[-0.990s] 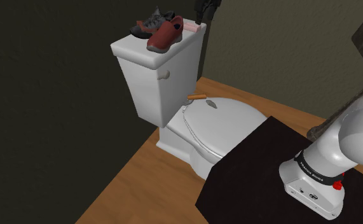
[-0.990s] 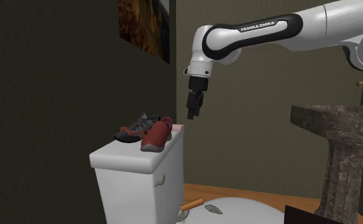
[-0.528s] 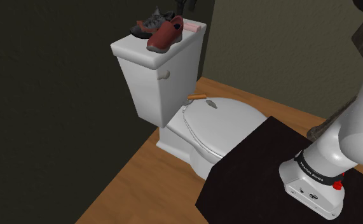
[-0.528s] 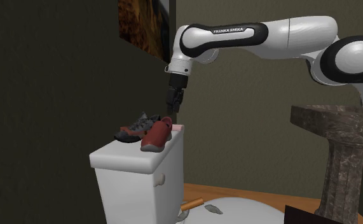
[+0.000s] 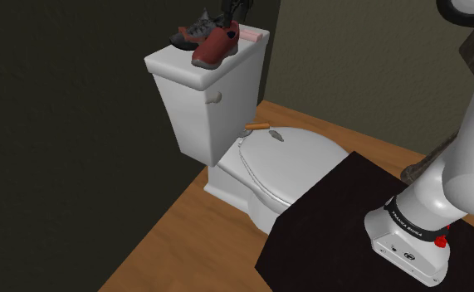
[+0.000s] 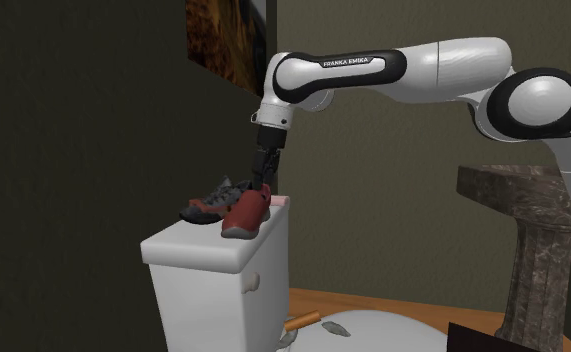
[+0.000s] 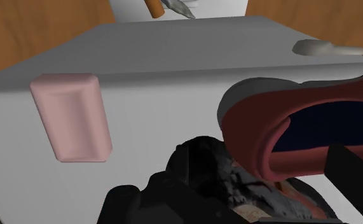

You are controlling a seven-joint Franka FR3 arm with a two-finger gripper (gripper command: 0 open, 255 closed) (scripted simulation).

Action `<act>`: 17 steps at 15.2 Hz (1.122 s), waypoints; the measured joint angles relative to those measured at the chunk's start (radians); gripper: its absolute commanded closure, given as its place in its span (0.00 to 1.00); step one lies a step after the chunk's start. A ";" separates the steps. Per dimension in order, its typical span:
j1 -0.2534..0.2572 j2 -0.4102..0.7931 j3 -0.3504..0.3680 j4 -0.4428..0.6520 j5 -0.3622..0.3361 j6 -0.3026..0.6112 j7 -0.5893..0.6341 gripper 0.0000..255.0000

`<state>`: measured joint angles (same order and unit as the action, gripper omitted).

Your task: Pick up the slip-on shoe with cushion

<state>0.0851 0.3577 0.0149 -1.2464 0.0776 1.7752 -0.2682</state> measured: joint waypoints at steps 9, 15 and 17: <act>0.001 -0.009 0.001 -0.032 0.000 0.025 0.000 1.00; 0.002 -0.003 0.001 0.003 -0.001 -0.006 0.003 1.00; 0.002 0.013 0.001 0.051 -0.002 -0.038 0.006 1.00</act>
<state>0.0872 0.3703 0.0157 -1.1959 0.0758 1.7374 -0.2622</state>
